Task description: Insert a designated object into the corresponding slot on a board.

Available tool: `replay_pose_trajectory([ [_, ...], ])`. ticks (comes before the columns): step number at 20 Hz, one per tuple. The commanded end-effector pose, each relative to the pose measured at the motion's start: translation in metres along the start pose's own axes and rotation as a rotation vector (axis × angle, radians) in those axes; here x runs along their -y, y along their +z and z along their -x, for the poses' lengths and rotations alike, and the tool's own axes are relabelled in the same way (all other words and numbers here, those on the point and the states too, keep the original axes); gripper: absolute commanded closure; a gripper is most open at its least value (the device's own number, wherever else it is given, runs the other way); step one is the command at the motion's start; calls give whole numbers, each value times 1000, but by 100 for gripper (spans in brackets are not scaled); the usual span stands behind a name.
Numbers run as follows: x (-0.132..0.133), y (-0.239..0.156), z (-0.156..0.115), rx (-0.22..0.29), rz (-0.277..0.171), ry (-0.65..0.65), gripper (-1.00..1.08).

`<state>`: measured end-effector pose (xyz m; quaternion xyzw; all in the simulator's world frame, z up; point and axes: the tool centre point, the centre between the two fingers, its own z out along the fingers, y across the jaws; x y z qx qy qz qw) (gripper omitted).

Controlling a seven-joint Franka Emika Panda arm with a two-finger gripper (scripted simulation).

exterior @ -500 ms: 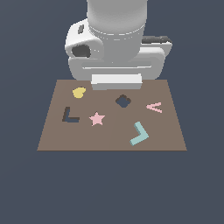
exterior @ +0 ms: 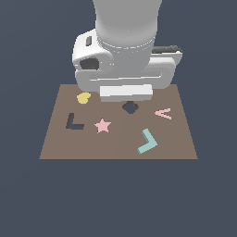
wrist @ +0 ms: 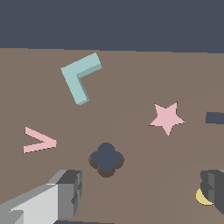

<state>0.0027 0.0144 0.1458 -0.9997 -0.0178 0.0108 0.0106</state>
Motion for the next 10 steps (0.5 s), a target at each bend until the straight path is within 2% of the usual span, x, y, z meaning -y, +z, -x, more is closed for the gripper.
replay_pose_trajectory([
  [1,3,7,-6,0,1,-27,-92],
  [10,21,44,-46,-7,10,-187,-92],
])
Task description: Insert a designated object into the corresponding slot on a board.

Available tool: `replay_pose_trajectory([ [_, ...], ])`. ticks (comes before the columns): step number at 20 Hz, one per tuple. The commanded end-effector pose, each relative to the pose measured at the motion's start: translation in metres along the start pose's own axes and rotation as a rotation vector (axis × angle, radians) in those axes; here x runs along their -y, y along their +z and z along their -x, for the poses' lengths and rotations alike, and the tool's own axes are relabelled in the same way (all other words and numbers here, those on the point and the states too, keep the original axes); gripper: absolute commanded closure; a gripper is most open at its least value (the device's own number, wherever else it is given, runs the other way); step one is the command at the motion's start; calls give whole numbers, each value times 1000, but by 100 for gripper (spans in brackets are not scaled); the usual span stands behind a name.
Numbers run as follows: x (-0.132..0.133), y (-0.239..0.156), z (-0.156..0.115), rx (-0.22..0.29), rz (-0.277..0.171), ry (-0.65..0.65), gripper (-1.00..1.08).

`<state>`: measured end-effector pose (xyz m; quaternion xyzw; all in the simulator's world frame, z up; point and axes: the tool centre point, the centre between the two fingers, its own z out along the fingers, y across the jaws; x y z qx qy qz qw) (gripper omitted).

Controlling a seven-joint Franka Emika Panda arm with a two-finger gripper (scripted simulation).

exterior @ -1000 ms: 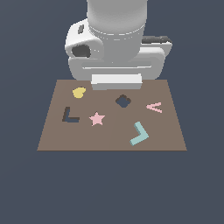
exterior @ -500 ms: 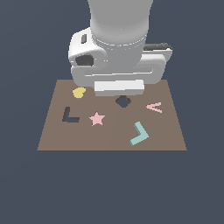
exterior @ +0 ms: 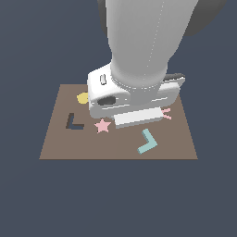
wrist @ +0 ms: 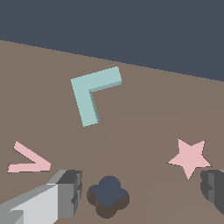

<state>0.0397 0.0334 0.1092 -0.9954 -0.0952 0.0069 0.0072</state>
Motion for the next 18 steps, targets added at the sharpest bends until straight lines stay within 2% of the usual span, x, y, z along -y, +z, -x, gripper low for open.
replay_pose_trajectory([
  [1,6,13,-14,-2,3,-55,-92],
  [9,23,44,-48,-8,12,-195,-92],
  [18,33,58,-64,-10,17,-262,-92],
])
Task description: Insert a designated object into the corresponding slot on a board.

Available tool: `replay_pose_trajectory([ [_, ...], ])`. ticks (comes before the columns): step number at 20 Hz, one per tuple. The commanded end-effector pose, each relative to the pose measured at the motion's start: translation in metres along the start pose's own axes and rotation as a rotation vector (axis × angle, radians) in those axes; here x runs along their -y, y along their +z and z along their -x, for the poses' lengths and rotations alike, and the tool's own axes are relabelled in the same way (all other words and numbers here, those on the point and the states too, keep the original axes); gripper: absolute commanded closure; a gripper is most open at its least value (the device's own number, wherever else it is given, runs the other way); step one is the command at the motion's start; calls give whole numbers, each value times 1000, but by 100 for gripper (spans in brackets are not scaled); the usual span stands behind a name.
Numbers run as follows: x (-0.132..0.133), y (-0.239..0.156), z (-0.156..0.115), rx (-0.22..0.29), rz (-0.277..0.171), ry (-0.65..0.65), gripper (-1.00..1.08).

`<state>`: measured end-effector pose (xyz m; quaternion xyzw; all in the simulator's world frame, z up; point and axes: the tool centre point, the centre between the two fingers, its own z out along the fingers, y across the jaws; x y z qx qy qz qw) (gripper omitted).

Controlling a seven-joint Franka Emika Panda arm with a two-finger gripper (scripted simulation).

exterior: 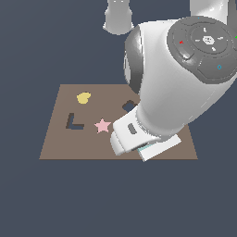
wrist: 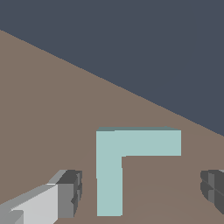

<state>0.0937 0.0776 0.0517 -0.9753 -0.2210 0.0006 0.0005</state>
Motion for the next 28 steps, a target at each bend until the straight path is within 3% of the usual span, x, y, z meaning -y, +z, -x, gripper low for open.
replay_pose_trajectory([
  [1,1,1,-3,-1,1,-9,-92],
  [14,1,22,-3,-1,1,-11,-92],
  [15,1,22,-3,-1,1,-11,108],
  [28,1,17,-3,-1,1,-12,108],
])
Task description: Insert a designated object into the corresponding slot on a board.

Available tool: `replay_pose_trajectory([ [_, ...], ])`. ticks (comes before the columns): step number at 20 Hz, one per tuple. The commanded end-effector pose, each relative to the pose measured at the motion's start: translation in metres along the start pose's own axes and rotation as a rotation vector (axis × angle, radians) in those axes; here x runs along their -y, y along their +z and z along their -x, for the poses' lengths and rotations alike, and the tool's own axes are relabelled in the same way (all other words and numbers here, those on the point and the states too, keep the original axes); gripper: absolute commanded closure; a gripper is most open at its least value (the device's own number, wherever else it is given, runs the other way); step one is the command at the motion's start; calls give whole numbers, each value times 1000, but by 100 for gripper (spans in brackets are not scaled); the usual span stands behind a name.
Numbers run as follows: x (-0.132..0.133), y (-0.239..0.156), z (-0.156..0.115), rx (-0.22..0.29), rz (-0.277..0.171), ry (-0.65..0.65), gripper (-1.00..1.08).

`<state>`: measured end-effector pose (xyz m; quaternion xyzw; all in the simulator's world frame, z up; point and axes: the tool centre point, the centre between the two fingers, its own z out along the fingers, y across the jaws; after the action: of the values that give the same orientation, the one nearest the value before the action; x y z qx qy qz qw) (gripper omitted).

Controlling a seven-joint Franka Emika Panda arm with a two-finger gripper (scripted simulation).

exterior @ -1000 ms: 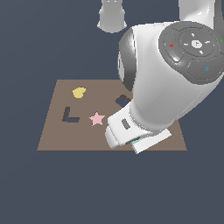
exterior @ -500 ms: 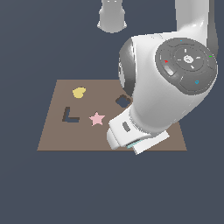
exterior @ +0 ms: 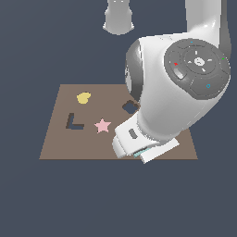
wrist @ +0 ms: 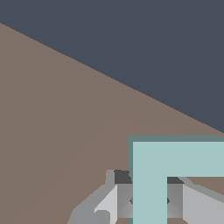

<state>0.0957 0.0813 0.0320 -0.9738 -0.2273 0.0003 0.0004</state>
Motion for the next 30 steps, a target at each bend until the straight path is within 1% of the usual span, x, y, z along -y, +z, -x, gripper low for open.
replay_pose_trajectory([
  [1,-1,-3,0,-1,1,1,108],
  [8,-5,-1,-1,0,0,33,108],
  [15,-20,-2,-6,0,0,152,108],
  [21,-44,-3,-9,-1,0,324,108],
  [30,-91,-4,-4,-2,0,671,108],
])
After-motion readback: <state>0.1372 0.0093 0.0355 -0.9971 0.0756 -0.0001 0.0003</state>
